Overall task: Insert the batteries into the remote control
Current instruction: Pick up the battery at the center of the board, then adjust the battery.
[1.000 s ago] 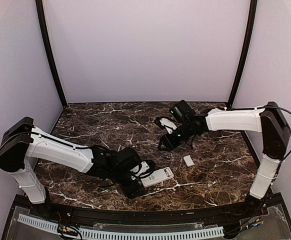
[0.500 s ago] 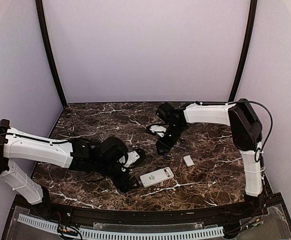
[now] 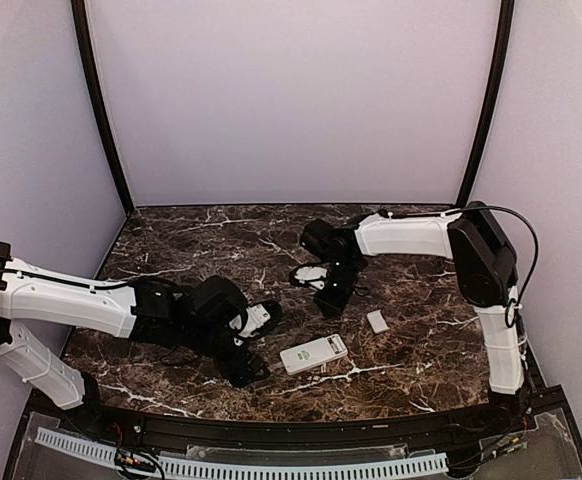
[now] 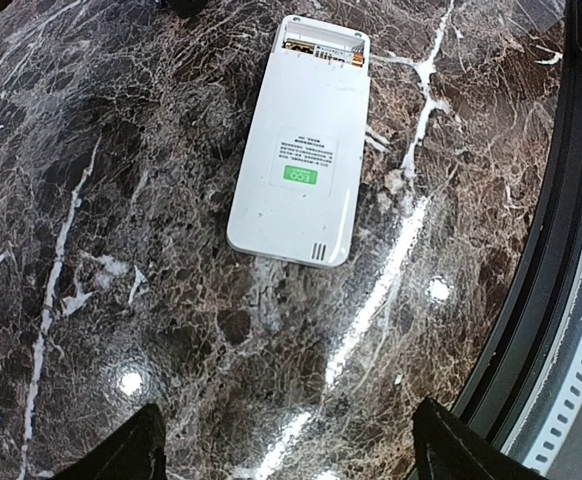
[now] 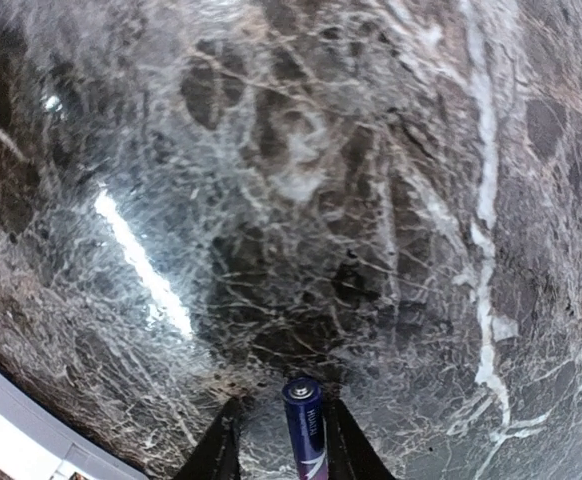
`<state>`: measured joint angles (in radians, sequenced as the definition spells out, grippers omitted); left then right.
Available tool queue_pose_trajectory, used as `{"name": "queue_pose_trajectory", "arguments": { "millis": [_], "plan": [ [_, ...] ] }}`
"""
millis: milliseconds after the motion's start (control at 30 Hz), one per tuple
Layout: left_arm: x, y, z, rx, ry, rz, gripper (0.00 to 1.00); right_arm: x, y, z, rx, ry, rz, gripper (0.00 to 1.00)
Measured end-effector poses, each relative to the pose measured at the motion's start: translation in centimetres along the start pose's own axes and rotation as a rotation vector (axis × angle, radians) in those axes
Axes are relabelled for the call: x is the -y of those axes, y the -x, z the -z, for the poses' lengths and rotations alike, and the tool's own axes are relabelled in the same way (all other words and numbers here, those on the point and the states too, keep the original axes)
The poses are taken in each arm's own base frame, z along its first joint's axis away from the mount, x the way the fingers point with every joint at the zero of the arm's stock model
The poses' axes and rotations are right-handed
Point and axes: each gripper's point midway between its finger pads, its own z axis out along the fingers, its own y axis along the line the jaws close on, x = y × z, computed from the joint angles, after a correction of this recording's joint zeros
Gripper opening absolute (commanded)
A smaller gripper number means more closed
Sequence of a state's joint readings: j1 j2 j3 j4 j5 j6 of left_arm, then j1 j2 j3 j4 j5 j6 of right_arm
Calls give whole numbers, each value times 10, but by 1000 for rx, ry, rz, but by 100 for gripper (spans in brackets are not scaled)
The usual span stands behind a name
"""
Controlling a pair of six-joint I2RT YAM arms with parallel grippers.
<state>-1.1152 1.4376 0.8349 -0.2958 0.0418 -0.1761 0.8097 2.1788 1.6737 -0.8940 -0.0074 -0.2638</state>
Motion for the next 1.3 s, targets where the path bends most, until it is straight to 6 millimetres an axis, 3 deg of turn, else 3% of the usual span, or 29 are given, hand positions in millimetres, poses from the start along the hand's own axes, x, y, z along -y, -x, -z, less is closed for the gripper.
{"name": "queue_pose_trajectory", "arguments": {
  "millis": [167,400,567,700,833,933,1000,1133,1300],
  "plan": [
    [-2,-1,0,-2,11,0,84,-3,-7,0,-38,-16,-2,0],
    [-14,1,-11,-40,87,-26,84,-1,-8,3,-44,-37,-41,0],
    [-11,-1,-24,-71,104,-89,84,-1,-10,8,-37,-39,-95,0],
    [-8,7,-34,-71,107,-140,85,-2,-9,36,50,-43,-193,0],
    [-6,19,-50,-61,105,-192,85,-12,-8,92,268,-6,-330,0],
    [-6,22,-65,-63,103,-219,85,-24,-9,116,417,48,-395,0],
    [-6,20,-73,-65,99,-230,85,-35,-13,116,468,89,-420,0],
    [-4,24,-81,-50,81,-242,84,-60,-21,95,466,147,-434,0],
    [0,33,-91,-27,27,-232,78,-74,-33,76,455,182,-461,0]
  ]
}}
